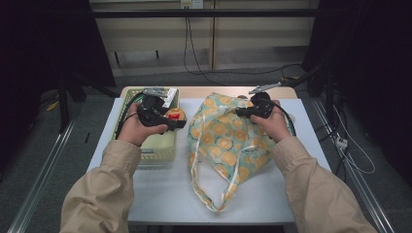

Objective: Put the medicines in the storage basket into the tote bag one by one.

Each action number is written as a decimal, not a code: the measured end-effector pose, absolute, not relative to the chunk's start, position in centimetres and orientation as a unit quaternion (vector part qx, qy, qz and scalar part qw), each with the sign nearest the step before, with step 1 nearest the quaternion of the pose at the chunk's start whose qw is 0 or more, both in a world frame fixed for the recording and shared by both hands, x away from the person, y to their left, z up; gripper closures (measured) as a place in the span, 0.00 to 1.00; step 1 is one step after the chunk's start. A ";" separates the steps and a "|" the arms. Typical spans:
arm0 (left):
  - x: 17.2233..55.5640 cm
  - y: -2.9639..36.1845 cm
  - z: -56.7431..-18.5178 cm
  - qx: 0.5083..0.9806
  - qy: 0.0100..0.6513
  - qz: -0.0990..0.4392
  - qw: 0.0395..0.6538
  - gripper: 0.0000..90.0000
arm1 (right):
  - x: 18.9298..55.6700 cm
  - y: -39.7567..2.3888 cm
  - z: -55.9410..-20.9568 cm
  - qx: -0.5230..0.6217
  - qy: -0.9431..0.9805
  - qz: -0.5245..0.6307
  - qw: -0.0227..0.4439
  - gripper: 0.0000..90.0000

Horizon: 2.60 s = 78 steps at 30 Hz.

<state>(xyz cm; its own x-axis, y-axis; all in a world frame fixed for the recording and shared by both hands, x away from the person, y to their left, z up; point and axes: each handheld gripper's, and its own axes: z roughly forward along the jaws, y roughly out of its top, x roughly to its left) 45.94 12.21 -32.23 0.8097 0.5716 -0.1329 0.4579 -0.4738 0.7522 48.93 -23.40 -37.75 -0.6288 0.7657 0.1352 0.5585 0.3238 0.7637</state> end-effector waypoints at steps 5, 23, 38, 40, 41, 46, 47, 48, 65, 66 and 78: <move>45.5 10.5 -32.6 0.859 0.287 0.060 0.419 0.22 | 48.8 -23.3 -37.7 0.413 0.804 0.409 0.123 0.98; 43.9 5.5 -34.1 0.867 0.244 0.042 0.433 0.22 | 48.6 -22.9 -38.0 0.407 0.806 0.414 0.115 0.98; 44.1 3.2 -36.0 0.870 0.245 0.041 0.427 0.22 | 48.4 -22.4 -37.9 0.398 0.809 0.418 0.111 0.98; 44.2 2.9 -36.2 0.870 0.243 0.044 0.426 0.22 | 48.4 -22.4 -38.0 0.397 0.810 0.417 0.111 0.98; 44.2 2.8 -36.3 0.871 0.244 0.044 0.425 0.22 | 48.4 -22.4 -38.0 0.397 0.809 0.418 0.111 0.98; 44.3 2.2 -36.9 0.871 0.248 0.046 0.422 0.23 | 48.4 -22.4 -38.0 0.397 0.809 0.418 0.109 0.98; 44.3 2.1 -37.0 0.871 0.247 0.047 0.421 0.22 | 48.4 -22.4 -38.0 0.397 0.809 0.418 0.108 0.98; 44.3 1.9 -37.2 0.870 0.249 0.046 0.423 0.23 | 48.4 -22.4 -38.0 0.397 0.809 0.419 0.109 0.98; 44.5 0.4 -38.6 0.872 0.249 0.045 0.419 0.22 | 48.2 -22.7 -38.0 0.399 0.808 0.421 0.105 0.98; 44.5 0.4 -38.6 0.874 0.246 0.045 0.416 0.22 | 48.2 -22.7 -38.0 0.399 0.807 0.422 0.107 0.98; 44.5 -0.8 -39.9 0.874 0.247 0.038 0.416 0.22 | 48.1 -22.4 -38.0 0.396 0.808 0.423 0.105 0.98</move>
<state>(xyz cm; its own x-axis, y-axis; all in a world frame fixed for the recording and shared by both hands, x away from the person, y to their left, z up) 44.51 -0.84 -39.89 0.8754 0.4629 -0.1391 0.3999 -0.5319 0.7464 48.08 -22.39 -37.97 -0.6652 0.7280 0.1658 0.5510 0.3288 0.7670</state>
